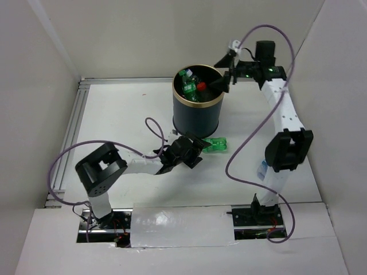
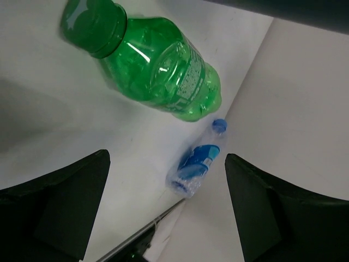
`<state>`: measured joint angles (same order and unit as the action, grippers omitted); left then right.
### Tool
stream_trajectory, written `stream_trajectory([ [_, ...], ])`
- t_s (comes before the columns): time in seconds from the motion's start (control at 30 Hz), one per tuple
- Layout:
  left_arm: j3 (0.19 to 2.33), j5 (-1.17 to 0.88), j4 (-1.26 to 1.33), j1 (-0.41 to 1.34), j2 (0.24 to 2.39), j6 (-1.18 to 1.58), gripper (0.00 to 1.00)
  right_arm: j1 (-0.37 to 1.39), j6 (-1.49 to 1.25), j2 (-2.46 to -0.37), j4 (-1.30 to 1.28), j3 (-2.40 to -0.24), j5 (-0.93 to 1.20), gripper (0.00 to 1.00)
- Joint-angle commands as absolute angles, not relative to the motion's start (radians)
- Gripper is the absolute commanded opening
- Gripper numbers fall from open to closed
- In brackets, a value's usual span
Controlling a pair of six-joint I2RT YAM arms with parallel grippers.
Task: Put the plastic bottles in the bin
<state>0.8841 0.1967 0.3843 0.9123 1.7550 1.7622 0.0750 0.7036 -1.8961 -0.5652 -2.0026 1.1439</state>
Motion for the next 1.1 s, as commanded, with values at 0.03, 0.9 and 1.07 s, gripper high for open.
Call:
stream_trajectory([
  [0.03, 1.012, 0.356, 0.437, 0.940, 1.861, 1.890, 0.99, -0.099, 0.776, -1.584, -0.659, -1.783, 1.218, 1.00],
  [0.9, 1.091, 0.431, 0.007, 0.950, 1.974, 1.984, 0.00, -0.606, 1.216, -1.310, -1.190, -1.212, 1.224, 1.00],
  [1.07, 1.006, 0.422, 0.080, 0.950, 1.898, 1.829, 0.00, -0.630, 1.216, -1.319, -1.215, -1.178, 1.224, 1.00],
])
